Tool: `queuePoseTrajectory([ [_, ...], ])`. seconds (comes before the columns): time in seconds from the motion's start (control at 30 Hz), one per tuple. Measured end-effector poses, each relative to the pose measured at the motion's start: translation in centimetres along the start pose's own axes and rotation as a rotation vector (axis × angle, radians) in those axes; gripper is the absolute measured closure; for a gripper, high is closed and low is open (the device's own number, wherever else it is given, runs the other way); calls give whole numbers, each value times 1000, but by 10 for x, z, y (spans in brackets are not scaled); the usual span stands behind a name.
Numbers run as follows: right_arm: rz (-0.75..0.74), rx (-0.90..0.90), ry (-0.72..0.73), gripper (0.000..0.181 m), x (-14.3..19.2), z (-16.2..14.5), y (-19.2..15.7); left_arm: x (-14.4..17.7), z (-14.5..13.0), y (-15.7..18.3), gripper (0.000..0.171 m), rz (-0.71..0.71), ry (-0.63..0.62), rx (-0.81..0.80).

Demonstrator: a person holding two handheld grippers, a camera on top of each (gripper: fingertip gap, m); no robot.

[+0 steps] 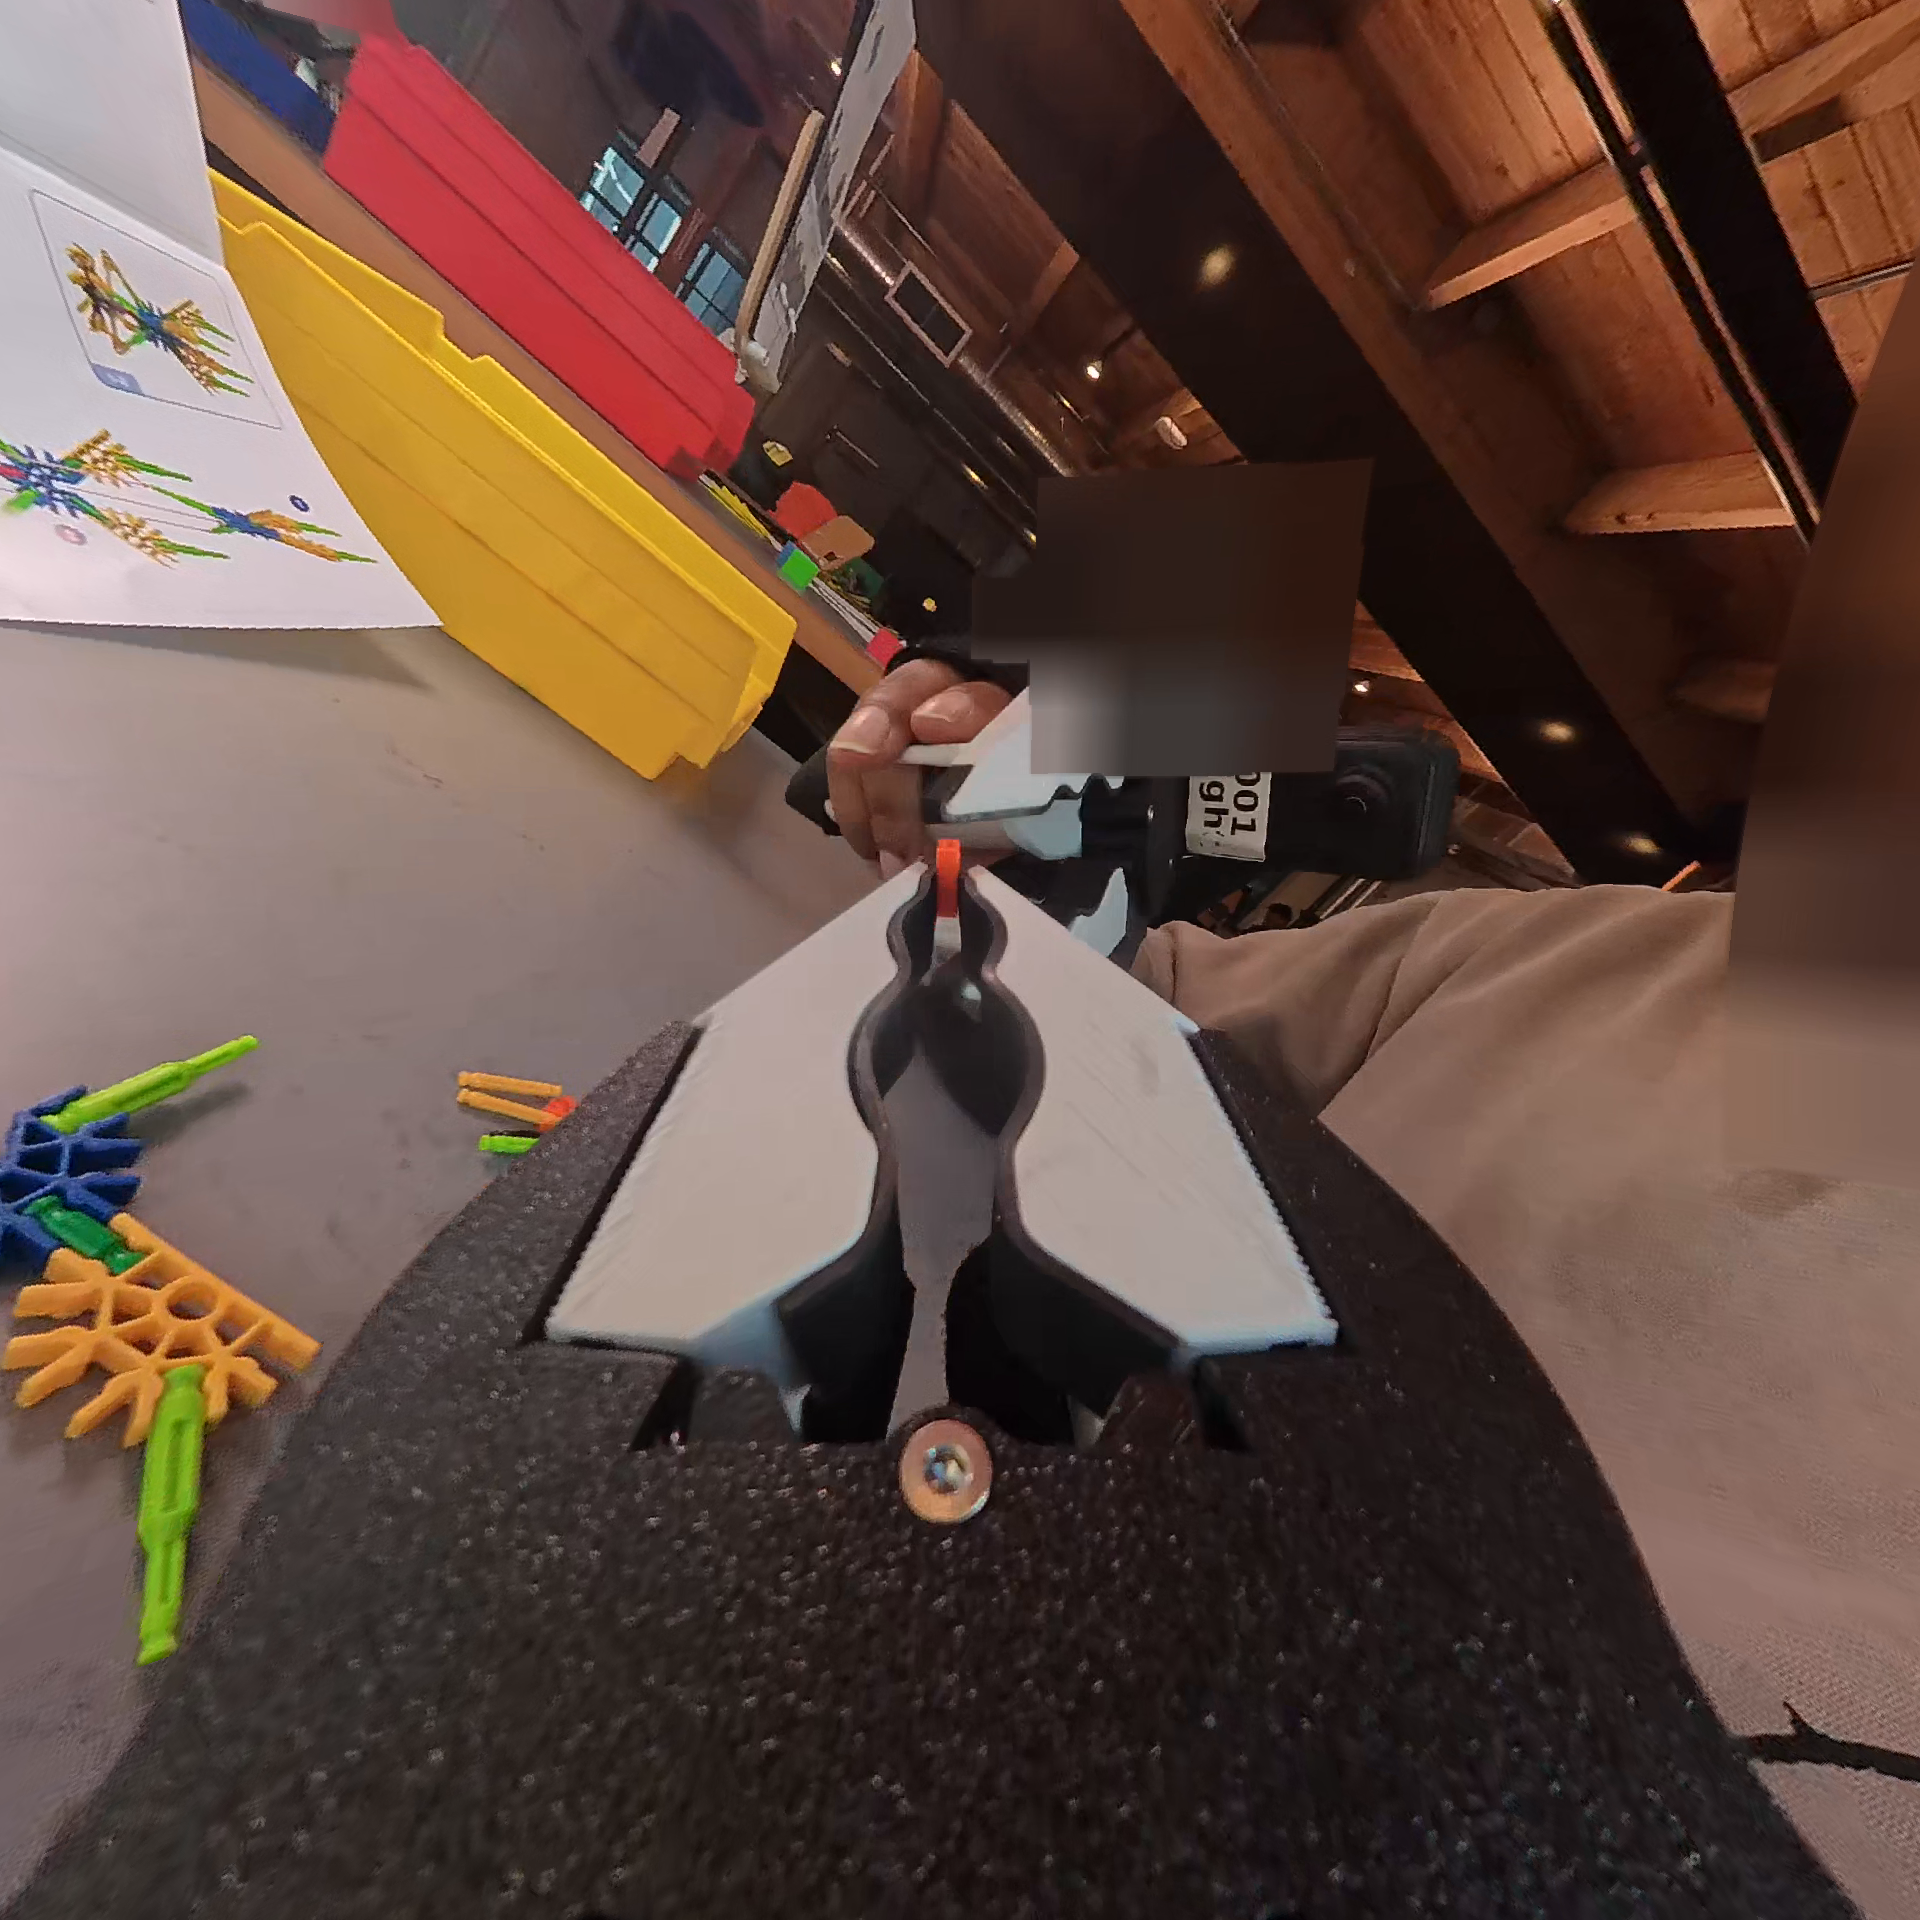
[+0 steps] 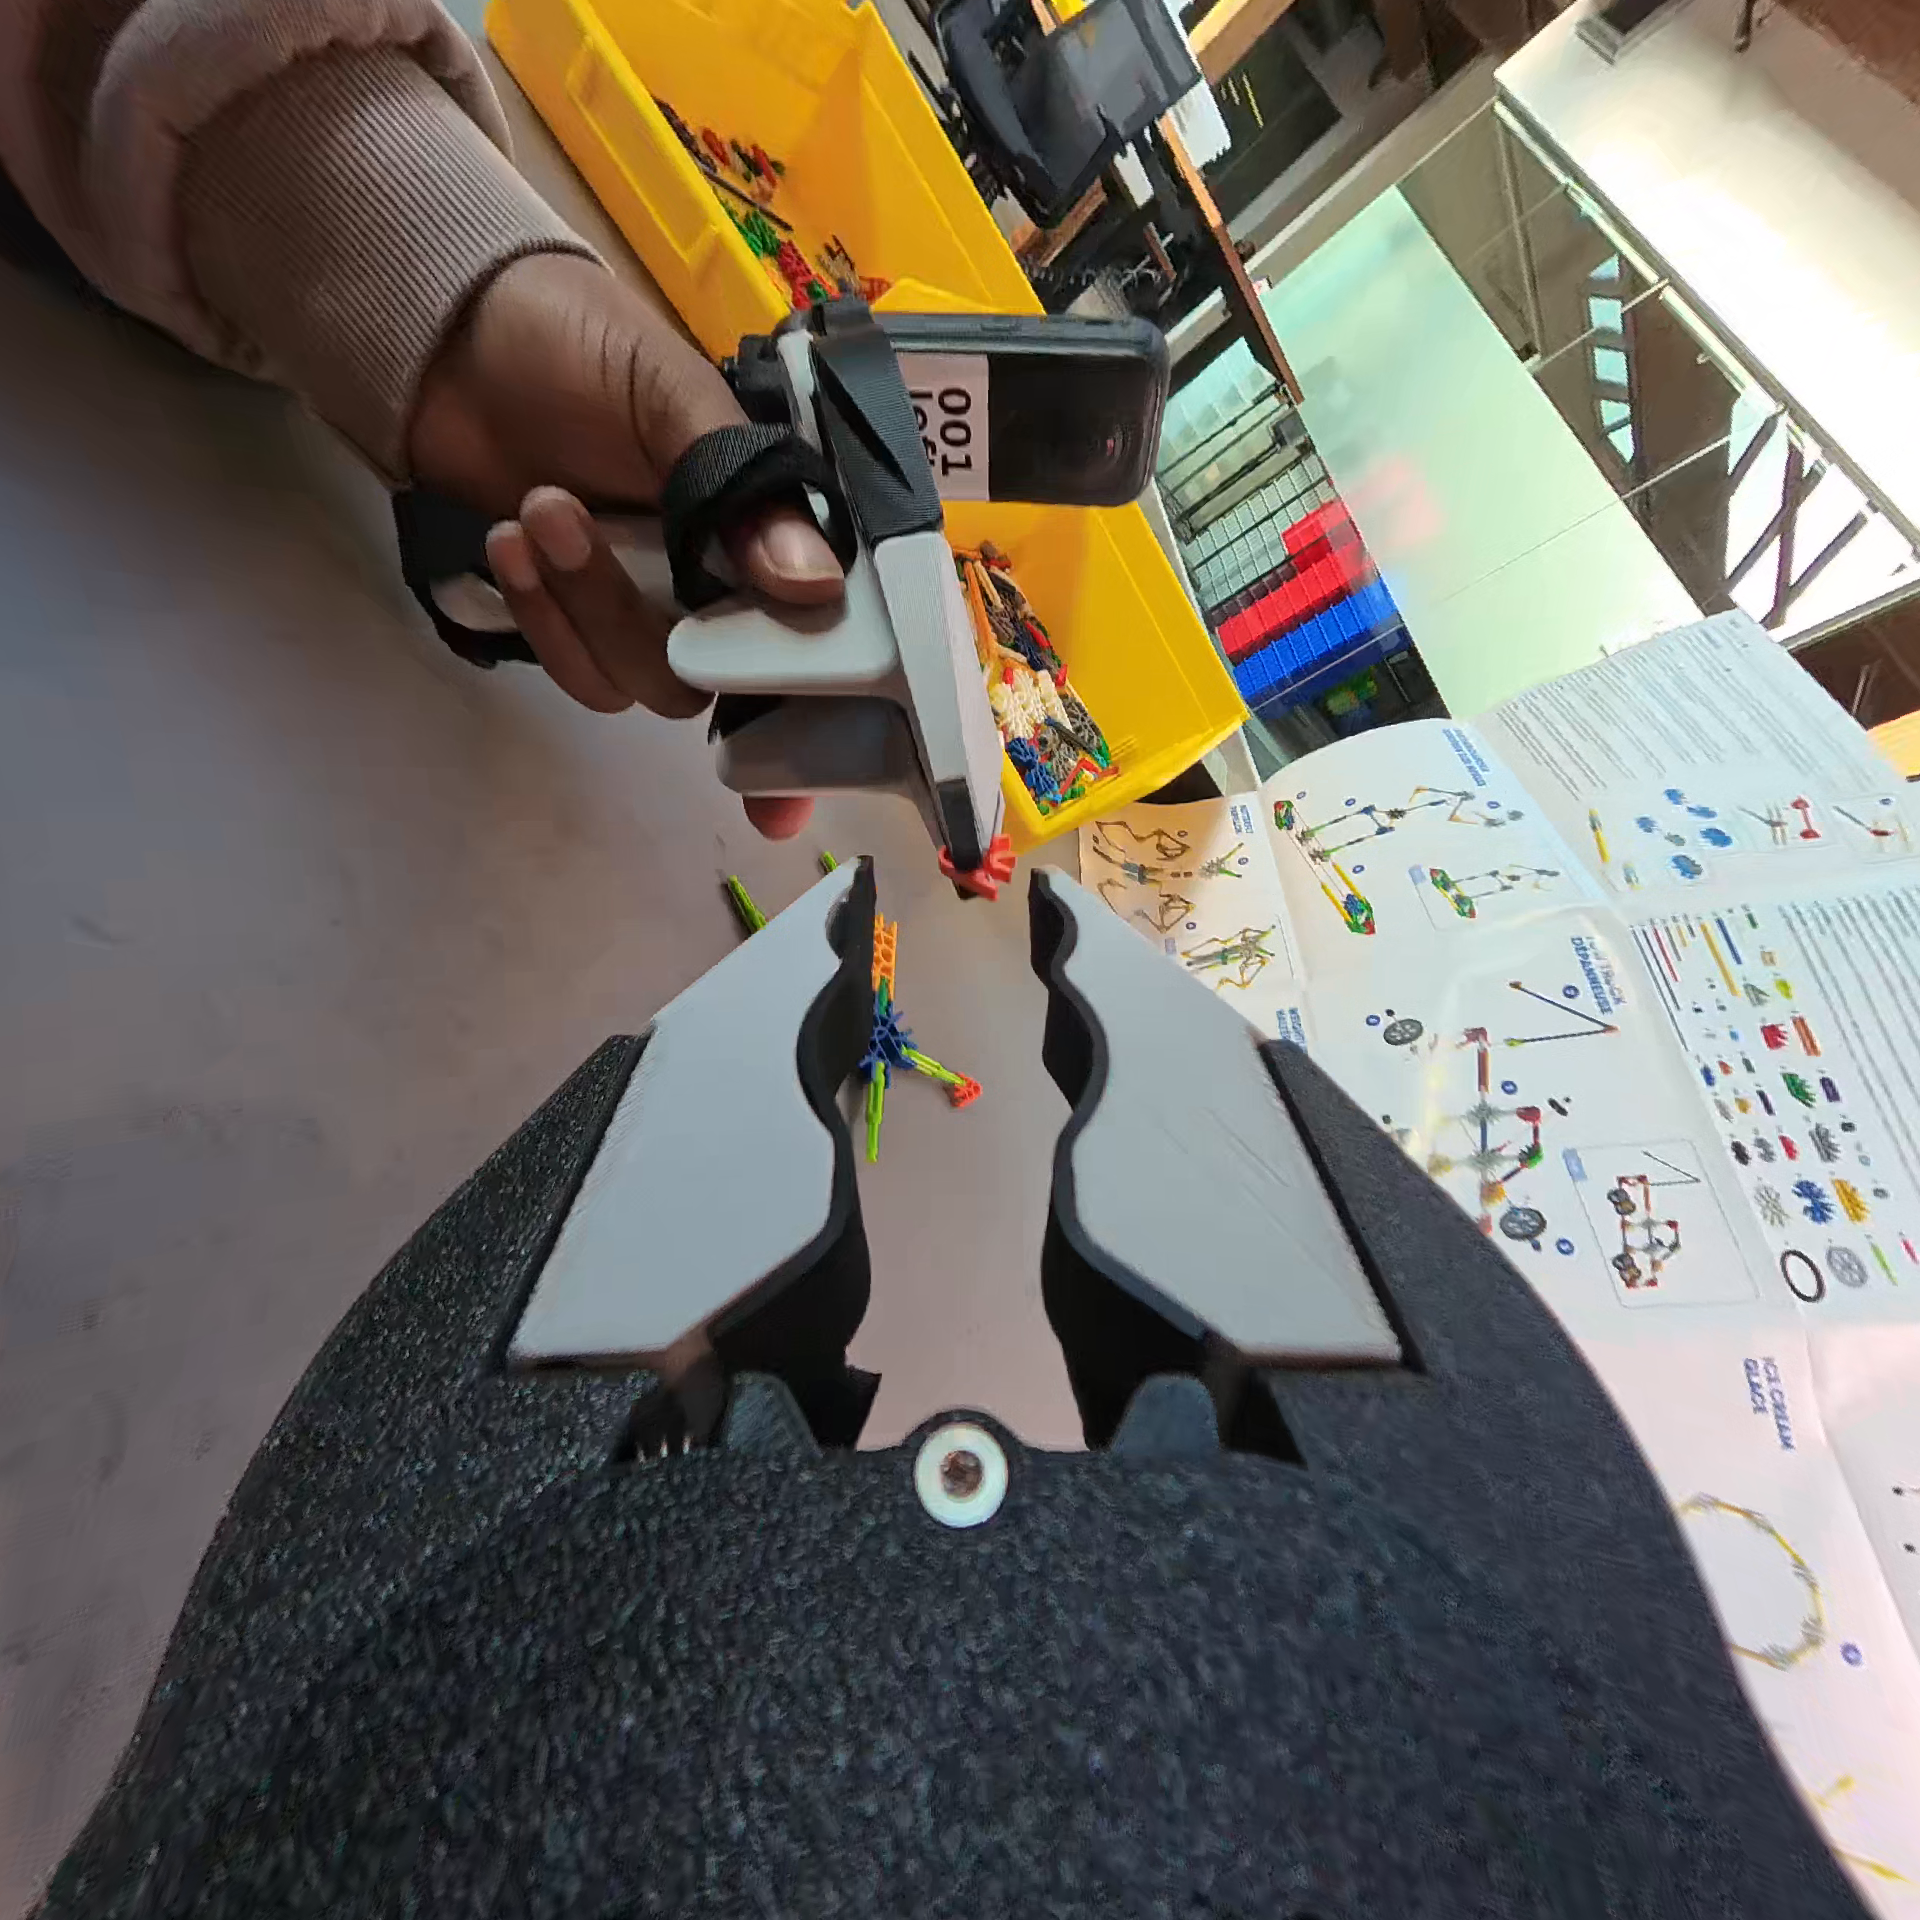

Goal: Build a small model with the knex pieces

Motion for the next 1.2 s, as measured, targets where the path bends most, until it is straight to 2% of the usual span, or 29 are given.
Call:
queuePoseTrajectory([
  [0.07, -10, -14, -1, 157, -7, 2, -2, -1, -1, 1, 169, -26, 7, 33],
  [0.1, -44, -6, 4, 169, -7, 2, 1, -2, -3, 1, 168, -32, 0, 36],
  [0.23, -22, -75, 4, 169, -4, -3, 7, -1, 1, -1, 167, -17, 26, 45],
  [0.3, -110, -108, -34, 169, 2, -17, 28, 5, 5, -5, 160, 25, 26, 11],
  [0.4, -367, -187, -249, 169, 31, -75, 89, 15, 3, -16, 158, 191, -63, -130],
  [0.5, -648, -291, -538, 169, 90, -155, 139, 17, -1, -25, 157, 311, -161, -236],
  [0.57, -772, -363, -743, 168, 136, -205, 154, 16, -6, -29, 156, 349, -210, -273],
  [0.63, -839, -459, -911, 152, 174, -245, 155, 14, -10, -31, 156, 365, -238, -289],
  [0.7, -890, -565, -932, 143, 196, -263, 155, 13, -13, -33, 155, 374, -257, -298],
  [0.77, -938, -597, -912, 140, 206, -266, 159, 13, -14, -35, 155, 383, -265, -303],
  [0.83, -989, -571, -854, 140, 208, -255, 167, 14, -13, -35, 155, 385, -259, -299],
  [0.93, -1041, -407, -777, 144, 197, -224, 177, 15, -11, -35, 154, 381, -241, -291],
  [1.03, -1025, -209, -736, 149, 172, -197, 175, 16, -10, -36, 154, 382, -231, -285],
  [1.2, -937, -159, -707, 152, 142, -190, 160, 15, -9, -39, 154, 389, -227, -294],
])
Point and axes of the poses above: each gripper's, where its closed fingertips meet, x back along the fingers, z out of its top, y = z × x across the jaws, the point moved 4 cm from there along x, back along the fingers, and after that the axes turned 6 degrees about -z, right-handed, at the moved point
